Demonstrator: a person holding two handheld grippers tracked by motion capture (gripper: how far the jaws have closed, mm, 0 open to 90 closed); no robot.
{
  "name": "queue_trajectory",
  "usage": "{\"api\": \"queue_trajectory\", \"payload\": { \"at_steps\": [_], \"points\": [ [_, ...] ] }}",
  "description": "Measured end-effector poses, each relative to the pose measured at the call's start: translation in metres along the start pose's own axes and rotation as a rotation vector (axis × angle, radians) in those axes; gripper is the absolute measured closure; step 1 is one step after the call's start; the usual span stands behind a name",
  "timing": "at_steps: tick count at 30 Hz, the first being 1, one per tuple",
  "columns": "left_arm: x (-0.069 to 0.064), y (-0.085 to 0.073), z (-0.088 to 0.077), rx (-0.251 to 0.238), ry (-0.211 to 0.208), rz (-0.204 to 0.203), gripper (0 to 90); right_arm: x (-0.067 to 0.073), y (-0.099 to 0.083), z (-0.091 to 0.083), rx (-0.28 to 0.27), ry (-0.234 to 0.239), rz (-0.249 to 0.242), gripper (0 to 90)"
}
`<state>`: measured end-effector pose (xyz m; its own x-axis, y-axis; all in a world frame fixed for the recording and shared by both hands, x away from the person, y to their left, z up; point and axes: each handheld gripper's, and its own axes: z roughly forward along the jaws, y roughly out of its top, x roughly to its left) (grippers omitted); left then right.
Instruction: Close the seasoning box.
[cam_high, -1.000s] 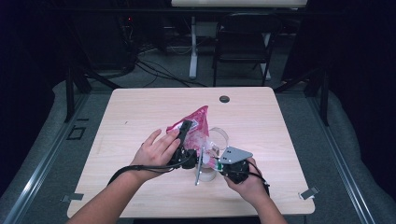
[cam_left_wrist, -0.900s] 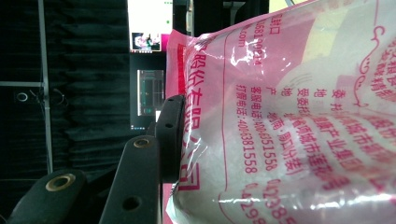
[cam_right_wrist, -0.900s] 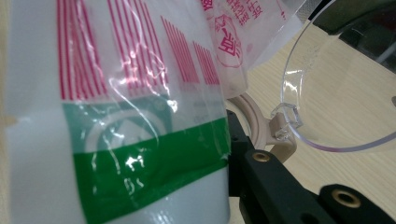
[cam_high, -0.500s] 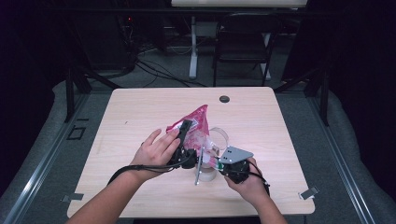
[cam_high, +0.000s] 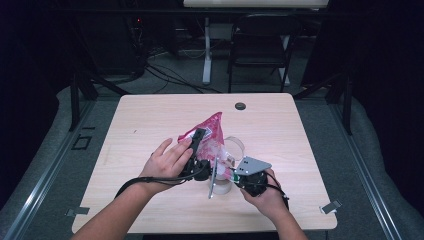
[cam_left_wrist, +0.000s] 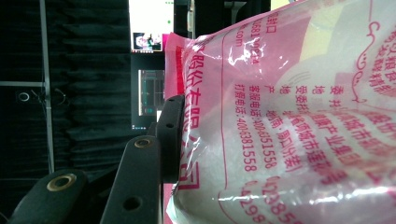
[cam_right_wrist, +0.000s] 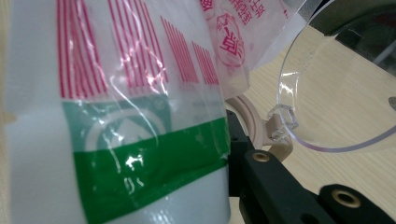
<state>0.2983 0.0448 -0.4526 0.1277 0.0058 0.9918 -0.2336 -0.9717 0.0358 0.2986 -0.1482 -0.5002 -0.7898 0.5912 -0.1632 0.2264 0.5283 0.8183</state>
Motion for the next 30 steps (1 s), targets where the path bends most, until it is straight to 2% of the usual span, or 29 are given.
{"api": "queue_trajectory", "payload": {
  "at_steps": [5,19,26,30],
  "points": [
    [-0.001,-0.001,0.0,-0.004,0.002,-0.004,63.2,0.0,0.0,0.0,0.005,-0.002,-0.003,90.0],
    [-0.007,-0.009,0.002,0.025,-0.024,-0.018,63.4,0.0,0.0,0.0,0.008,-0.009,-0.005,90.0],
    [-0.009,-0.011,0.003,0.015,-0.018,-0.031,63.3,0.001,0.0,0.0,0.007,-0.012,-0.006,90.0],
    [-0.008,-0.011,0.002,0.027,-0.023,-0.021,63.2,0.001,0.0,0.001,0.007,-0.011,-0.006,90.0]
  ]
}}
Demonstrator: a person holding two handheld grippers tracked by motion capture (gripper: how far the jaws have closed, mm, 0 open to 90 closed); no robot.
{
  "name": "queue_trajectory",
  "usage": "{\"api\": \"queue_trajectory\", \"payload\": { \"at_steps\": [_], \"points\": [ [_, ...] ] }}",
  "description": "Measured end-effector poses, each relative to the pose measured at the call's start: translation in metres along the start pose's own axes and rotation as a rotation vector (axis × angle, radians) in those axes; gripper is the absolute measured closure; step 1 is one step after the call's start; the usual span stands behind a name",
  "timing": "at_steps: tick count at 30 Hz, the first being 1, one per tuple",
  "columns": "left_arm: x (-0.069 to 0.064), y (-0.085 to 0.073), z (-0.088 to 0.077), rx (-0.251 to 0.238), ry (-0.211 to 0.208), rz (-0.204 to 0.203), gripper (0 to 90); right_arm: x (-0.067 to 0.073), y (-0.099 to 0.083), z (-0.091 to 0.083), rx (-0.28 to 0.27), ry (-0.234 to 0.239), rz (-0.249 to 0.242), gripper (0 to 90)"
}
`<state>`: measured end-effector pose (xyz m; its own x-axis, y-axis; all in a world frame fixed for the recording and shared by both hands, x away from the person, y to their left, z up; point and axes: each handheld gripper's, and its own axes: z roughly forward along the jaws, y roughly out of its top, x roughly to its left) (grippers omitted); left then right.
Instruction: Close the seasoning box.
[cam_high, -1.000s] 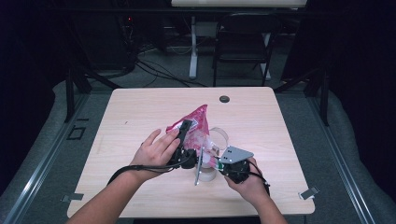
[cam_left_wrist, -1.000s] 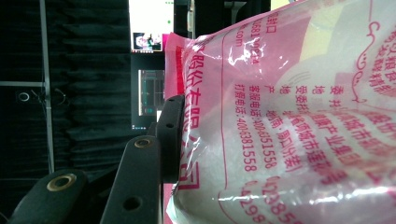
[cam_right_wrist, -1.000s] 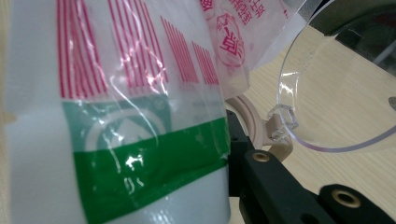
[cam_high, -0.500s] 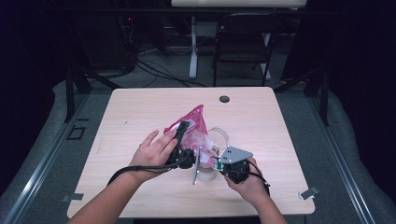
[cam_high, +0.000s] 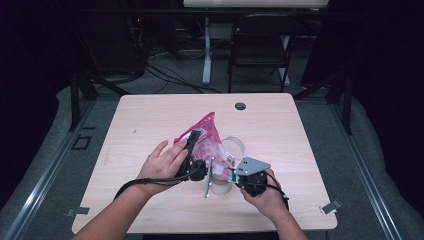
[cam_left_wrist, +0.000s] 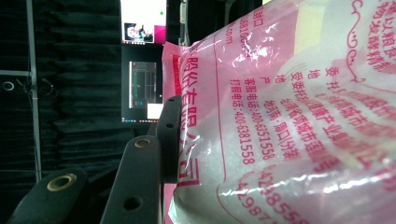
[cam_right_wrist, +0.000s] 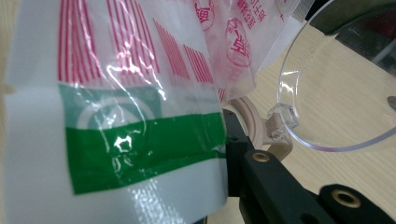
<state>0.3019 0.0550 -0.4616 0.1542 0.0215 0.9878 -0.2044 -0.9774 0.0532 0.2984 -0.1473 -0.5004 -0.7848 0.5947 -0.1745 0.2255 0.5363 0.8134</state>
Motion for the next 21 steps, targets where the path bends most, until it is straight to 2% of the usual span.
{"api": "queue_trajectory", "payload": {
  "at_steps": [3,4,6,9,12,18,21],
  "points": [
    [-0.0011,-0.0013,0.0006,0.002,-0.009,-0.008,62.9,0.0001,0.0,-0.0001,0.0,0.001,0.0,90.0],
    [-0.0017,-0.0021,0.0014,-0.004,0.001,-0.005,62.9,0.0001,0.0,-0.0002,-0.001,0.001,0.001,90.0],
    [-0.0023,-0.003,0.0014,0.01,-0.012,-0.006,62.9,0.0,0.0,-0.0004,-0.002,0.001,0.003,90.0],
    [-0.004,-0.0047,0.0026,-0.002,-0.008,-0.01,62.9,0.0004,0.0002,-0.0004,-0.003,0.001,0.004,90.0],
    [-0.0046,-0.0053,0.0022,0.015,-0.022,-0.014,63.0,0.0004,0.0003,-0.0003,-0.003,0.002,0.003,90.0],
    [-0.0073,-0.0072,0.0034,0.018,-0.034,-0.025,62.9,0.0003,0.0002,-0.0002,-0.004,0.003,0.004,90.0],
    [-0.0069,-0.0077,0.0033,0.022,-0.03,-0.015,62.8,0.0005,0.0002,-0.0003,-0.003,0.001,0.003,90.0]
  ]
}}
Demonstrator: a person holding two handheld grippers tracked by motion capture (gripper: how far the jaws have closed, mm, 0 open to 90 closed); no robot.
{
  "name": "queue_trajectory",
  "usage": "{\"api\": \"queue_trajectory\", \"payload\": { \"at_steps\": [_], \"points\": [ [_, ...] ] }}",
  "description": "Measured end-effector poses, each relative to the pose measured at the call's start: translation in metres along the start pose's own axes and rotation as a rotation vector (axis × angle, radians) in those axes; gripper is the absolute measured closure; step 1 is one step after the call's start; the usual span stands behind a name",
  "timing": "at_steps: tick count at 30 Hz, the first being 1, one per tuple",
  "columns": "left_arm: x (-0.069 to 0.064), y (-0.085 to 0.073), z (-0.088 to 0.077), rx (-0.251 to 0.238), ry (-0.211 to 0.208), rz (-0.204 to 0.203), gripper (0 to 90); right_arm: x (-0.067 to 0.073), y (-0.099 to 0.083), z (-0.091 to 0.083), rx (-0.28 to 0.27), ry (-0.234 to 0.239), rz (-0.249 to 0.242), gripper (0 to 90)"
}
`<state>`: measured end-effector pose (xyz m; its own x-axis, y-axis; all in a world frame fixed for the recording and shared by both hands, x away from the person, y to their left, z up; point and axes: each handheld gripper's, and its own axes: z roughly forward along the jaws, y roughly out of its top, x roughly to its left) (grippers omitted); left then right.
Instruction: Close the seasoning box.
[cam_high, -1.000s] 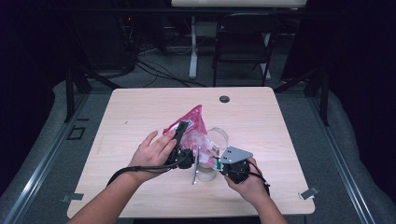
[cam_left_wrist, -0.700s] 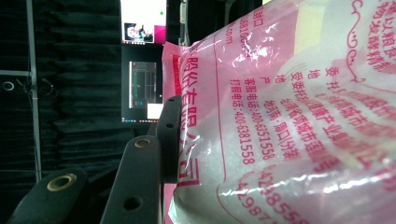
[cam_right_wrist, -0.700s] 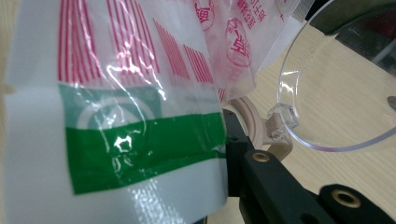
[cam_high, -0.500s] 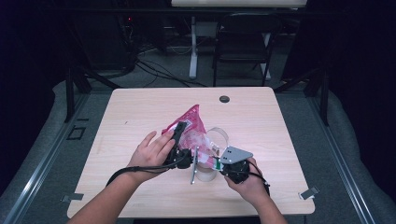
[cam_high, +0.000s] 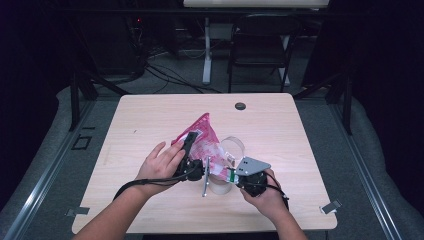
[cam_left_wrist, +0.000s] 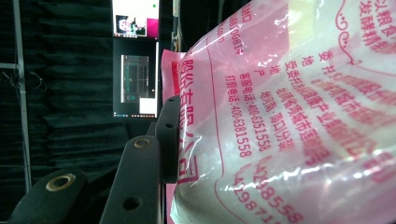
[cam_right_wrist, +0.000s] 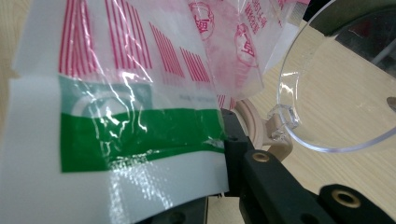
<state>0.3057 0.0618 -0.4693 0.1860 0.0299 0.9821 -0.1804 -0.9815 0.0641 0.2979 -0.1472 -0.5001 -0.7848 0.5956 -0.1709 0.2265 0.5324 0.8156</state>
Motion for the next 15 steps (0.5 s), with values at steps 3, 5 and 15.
{"api": "queue_trajectory", "payload": {
  "at_steps": [3,5,15],
  "points": [
    [0.0007,-0.0004,0.0002,-0.002,0.0,-0.002,62.7,0.0001,0.0001,-0.0003,-0.003,0.0,0.002,90.0],
    [0.0003,-0.0006,0.0002,0.0,-0.001,-0.002,62.7,0.0,0.0002,-0.0006,-0.002,0.002,0.001,90.0],
    [-0.0025,-0.0029,0.001,0.007,-0.01,-0.003,62.2,0.0001,0.0002,-0.0005,-0.001,-0.002,0.001,90.0]
  ]
}}
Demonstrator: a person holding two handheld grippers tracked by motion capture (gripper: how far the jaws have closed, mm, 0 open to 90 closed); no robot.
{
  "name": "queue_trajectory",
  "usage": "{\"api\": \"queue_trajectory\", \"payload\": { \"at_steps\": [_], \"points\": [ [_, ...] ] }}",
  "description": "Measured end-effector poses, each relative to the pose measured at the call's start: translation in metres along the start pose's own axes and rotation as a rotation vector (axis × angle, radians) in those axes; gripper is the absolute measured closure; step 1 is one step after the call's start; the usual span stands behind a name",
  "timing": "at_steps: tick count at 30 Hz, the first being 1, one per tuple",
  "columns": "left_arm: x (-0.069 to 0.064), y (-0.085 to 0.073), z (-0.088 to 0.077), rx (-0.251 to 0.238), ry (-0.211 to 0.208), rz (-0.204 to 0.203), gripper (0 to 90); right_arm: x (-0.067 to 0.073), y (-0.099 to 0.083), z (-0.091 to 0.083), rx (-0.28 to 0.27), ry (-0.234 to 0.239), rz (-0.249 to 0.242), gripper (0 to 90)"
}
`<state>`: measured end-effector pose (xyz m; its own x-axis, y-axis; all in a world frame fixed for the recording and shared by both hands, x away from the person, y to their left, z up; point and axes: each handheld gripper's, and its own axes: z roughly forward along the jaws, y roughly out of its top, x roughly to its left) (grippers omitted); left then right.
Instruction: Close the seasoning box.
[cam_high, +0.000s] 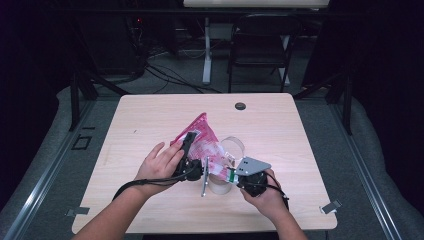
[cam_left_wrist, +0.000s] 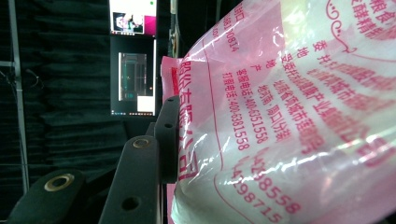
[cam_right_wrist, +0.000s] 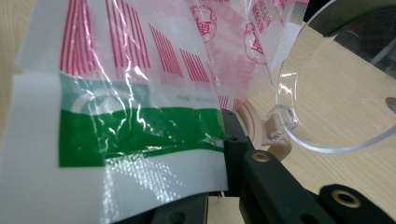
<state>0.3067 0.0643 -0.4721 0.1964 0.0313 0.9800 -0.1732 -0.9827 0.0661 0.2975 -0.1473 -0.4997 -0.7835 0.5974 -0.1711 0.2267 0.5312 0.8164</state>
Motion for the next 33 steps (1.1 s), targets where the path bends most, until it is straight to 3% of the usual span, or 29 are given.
{"api": "queue_trajectory", "payload": {
  "at_steps": [24,29,33],
  "points": [
    [-0.018,-0.013,0.001,0.028,-0.051,-0.071,62.7,0.002,0.001,0.001,-0.005,0.003,-0.011,90.0],
    [-0.021,-0.016,0.001,0.034,-0.066,-0.1,62.7,0.003,0.003,0.001,-0.008,0.004,-0.016,90.0],
    [-0.024,-0.019,0.0,0.041,-0.082,-0.146,62.9,0.004,0.005,0.0,-0.02,0.006,-0.017,90.0]
  ]
}}
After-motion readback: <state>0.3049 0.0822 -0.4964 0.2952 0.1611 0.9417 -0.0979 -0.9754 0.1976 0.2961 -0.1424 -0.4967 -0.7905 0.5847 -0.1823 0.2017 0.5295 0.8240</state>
